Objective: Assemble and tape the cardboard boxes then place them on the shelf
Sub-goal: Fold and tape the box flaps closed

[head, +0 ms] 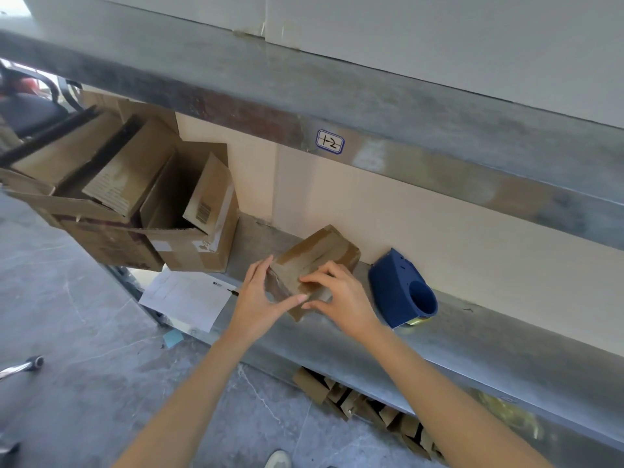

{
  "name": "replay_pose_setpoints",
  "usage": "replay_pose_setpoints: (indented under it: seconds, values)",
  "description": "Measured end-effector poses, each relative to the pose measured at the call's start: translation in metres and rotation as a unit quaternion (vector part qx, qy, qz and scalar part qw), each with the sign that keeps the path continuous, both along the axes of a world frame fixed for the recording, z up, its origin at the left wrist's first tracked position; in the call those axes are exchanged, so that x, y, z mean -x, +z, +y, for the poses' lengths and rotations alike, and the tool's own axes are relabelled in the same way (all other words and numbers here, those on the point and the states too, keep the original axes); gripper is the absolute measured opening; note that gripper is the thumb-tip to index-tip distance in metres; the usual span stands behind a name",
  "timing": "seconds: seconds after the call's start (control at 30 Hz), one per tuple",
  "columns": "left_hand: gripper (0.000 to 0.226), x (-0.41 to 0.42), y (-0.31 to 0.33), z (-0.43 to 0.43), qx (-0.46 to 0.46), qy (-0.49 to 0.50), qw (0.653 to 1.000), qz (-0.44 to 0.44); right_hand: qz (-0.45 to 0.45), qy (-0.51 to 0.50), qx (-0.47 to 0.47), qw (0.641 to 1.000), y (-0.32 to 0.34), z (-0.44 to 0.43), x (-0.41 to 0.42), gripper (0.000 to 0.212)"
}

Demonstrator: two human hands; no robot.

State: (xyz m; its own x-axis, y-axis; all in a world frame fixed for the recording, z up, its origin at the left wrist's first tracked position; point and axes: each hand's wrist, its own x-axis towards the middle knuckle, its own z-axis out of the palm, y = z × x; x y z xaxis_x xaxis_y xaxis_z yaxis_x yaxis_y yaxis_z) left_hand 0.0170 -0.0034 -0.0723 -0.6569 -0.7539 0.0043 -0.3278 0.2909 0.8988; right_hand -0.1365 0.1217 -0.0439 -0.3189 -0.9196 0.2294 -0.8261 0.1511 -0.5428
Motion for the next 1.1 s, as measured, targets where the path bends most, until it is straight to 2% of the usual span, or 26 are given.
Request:
replay_pose_setpoints:
  seconds: [0.13, 0.27, 0.33, 0.43, 0.5, 0.6, 0.67, 0.77, 0.87, 1.0, 1.1]
  values:
    - [0.126, 0.004, -0.003, 0.01, 0.01, 0.015, 1.0, -0.004, -0.053, 0.037, -0.021, 0.998, 0.005, 0.003, 0.017, 0.044]
    - [0.114, 0.003, 0.0, 0.003, 0.007, 0.007, 1.0, -0.006, 0.007, -0.009, -0.025, 1.0, 0.007, 0.008, 0.042, 0.049]
    - [0.11, 0.0, 0.002, -0.004, -0.003, -0.025, 1.0, -0.014, 0.002, -0.046, -0.04, 0.998, 0.008, 0.011, 0.058, 0.062]
    - [0.106, -0.002, 0.008, -0.015, -0.026, -0.077, 0.996, -0.029, -0.007, -0.052, -0.122, 0.991, 0.005, 0.015, 0.077, 0.085]
    - [0.103, 0.0, 0.011, -0.022, -0.032, -0.097, 0.994, -0.039, -0.03, -0.039, -0.142, 0.989, 0.0, 0.017, 0.082, 0.089]
    - [0.096, 0.005, 0.013, -0.026, -0.026, -0.093, 0.995, -0.032, -0.101, -0.051, -0.109, 0.988, -0.006, 0.017, 0.082, 0.087]
    - [0.091, 0.009, 0.011, -0.024, -0.02, -0.094, 0.995, -0.017, -0.109, -0.059, -0.096, 0.988, -0.009, 0.018, 0.079, 0.086]
    - [0.091, 0.013, 0.007, -0.022, -0.068, -0.099, 0.993, 0.019, -0.134, -0.064, -0.095, 0.984, -0.008, 0.02, 0.072, 0.089]
    - [0.08, 0.02, 0.008, -0.023, -0.085, -0.099, 0.991, 0.043, -0.149, -0.084, -0.084, 0.982, -0.005, 0.021, 0.067, 0.084]
    - [0.071, 0.041, 0.011, -0.021, -0.002, -0.017, 1.0, 0.024, -0.128, -0.143, -0.036, 0.981, -0.007, 0.006, 0.06, 0.065]
    - [0.068, 0.057, 0.008, -0.022, 0.049, 0.024, 0.998, 0.019, -0.105, -0.15, -0.024, 0.983, -0.014, -0.006, 0.056, 0.059]
